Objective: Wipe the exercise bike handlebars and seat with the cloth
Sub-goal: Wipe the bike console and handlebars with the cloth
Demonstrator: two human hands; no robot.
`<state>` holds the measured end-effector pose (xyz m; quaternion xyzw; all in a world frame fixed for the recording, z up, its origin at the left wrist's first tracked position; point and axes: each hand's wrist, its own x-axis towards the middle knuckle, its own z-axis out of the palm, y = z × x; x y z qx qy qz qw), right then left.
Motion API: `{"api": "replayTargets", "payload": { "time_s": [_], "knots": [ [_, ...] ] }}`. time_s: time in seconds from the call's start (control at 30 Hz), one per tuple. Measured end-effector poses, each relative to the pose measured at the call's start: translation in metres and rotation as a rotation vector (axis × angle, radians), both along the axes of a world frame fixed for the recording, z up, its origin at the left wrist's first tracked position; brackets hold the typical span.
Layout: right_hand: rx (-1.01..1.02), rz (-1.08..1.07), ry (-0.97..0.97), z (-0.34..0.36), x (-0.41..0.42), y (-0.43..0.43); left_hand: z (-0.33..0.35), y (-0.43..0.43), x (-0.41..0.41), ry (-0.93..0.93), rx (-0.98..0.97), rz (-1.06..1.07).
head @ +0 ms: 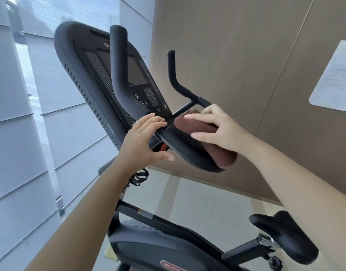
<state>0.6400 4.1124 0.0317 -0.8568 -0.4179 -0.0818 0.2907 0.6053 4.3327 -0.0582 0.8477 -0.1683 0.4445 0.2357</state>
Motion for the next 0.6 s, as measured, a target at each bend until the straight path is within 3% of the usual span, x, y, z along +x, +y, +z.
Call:
{"api": "replayTargets", "payload": {
  "time_s": [0.1, 0.3, 0.43, 0.53, 0.6],
  "knots": [
    [-0.012, 0.022, 0.072, -0.018, 0.007, 0.016, 0.001, -0.004, -0.002, 0.025, -0.021, 0.024],
    [-0.013, 0.084, -0.118, -0.031, 0.011, -0.011, 0.002, -0.014, -0.007, 0.055, -0.053, 0.089],
    [-0.002, 0.153, -0.131, -0.051, 0.016, -0.060, 0.005, -0.021, -0.009, 0.018, 0.006, 0.168],
    [-0.061, 0.191, -0.087, -0.034, 0.021, -0.068, 0.009, -0.030, -0.010, 0.006, 0.020, 0.227],
    [0.018, 0.205, -0.104, -0.019, 0.025, -0.047, 0.010, -0.033, -0.011, 0.007, -0.002, 0.247]
  ]
}}
